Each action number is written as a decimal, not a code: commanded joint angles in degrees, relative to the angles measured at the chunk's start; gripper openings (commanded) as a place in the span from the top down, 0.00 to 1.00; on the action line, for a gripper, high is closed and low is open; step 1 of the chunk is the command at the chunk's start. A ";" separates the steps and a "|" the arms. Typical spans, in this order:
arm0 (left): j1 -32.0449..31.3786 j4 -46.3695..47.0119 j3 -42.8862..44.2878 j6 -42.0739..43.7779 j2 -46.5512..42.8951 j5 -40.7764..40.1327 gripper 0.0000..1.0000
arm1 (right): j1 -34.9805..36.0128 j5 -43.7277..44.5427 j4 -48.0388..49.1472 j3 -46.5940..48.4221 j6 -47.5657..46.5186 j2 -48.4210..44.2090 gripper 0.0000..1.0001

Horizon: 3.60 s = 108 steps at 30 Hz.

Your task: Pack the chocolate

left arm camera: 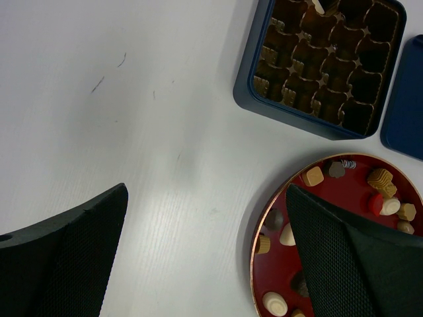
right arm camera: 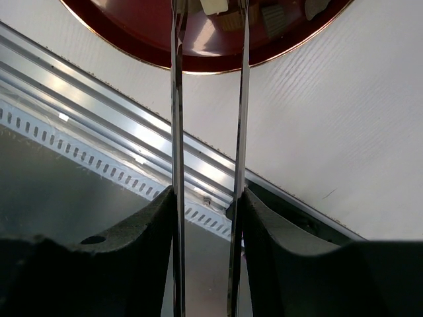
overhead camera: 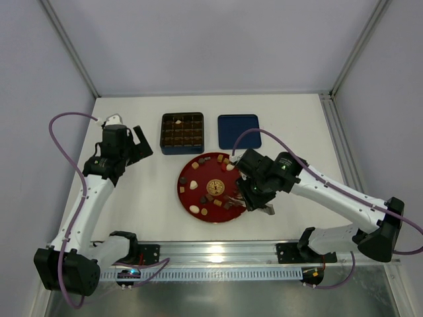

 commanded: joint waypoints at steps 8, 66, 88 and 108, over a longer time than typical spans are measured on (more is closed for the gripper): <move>0.37 1.20 -0.13 0.23 0.20 0.11 0.00 | 0.72 -1.59 1.02 -0.88 -0.64 0.41 0.55; 0.37 1.47 0.05 0.05 0.81 1.60 0.00 | -16.86 6.06 25.19 56.07 -9.87 48.40 0.72; 0.28 1.56 0.05 0.05 0.90 1.43 0.00 | -16.95 5.62 27.65 50.18 -9.17 49.81 0.72; 0.28 1.56 0.05 0.05 1.25 1.34 0.00 | -16.86 6.32 28.53 49.04 -9.25 50.60 0.72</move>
